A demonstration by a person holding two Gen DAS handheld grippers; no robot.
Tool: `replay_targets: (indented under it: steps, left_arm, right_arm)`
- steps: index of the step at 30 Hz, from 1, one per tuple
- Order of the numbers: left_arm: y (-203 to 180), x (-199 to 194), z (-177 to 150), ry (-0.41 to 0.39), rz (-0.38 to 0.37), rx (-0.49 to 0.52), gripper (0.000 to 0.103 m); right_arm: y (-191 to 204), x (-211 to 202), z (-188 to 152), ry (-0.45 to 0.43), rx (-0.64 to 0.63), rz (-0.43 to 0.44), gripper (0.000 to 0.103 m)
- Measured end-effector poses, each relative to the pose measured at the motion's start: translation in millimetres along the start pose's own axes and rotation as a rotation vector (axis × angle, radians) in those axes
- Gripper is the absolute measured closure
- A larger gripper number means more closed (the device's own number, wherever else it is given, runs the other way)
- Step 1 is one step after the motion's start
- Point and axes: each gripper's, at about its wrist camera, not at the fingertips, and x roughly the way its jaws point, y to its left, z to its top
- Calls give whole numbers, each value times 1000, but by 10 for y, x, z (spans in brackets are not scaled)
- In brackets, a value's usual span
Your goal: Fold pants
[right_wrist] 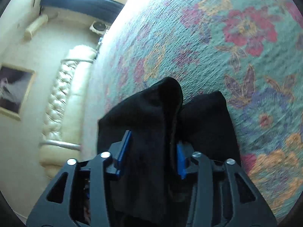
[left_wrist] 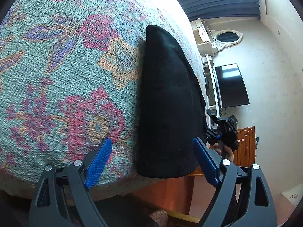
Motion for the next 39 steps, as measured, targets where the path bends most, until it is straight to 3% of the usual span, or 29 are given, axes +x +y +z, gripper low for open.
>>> replay_targets:
  steps: [1, 2, 7, 9, 11, 14, 20, 26, 30, 36, 39]
  left_arm:
    - [4, -1, 4, 0, -3, -7, 18]
    - [8, -2, 7, -1, -6, -14, 18]
    - [58, -7, 9, -14, -8, -4, 18]
    - [52, 0, -6, -19, 0, 5, 18]
    - [35, -4, -13, -22, 7, 7, 18]
    - [19, -29, -22, -30, 4, -15, 18]
    - [-52, -39, -61, -26, -20, -36, 18]
    - [-195, 52, -46, -20, -19, 11, 18]
    - [-174, 132, -17, -21, -13, -21, 18]
    - [-159, 163, 20, -28, 0, -26, 18]
    - [-168, 206, 15, -27, 3, -24, 18]
  right_arm:
    - [-31, -67, -30, 0, 25, 28, 31]
    - [-42, -125, -56, 12, 30, 36, 28]
    - [-45, -186, -345, 91, -38, 4, 28]
    - [84, -136, -395, 68, -91, -43, 41]
    - [137, -81, -417, 60, -143, -131, 82]
    - [225, -102, -438, 55, -188, -142, 91]
    - [408, -459, -401, -22, -283, -170, 93]
    - [-65, -547, -317, -22, -201, -239, 93]
    - [-273, -532, -321, -35, -138, -178, 93]
    - [-248, -826, -300, -70, -142, -164, 94]
    - [-450, -955, -288, -74, -62, -112, 93]
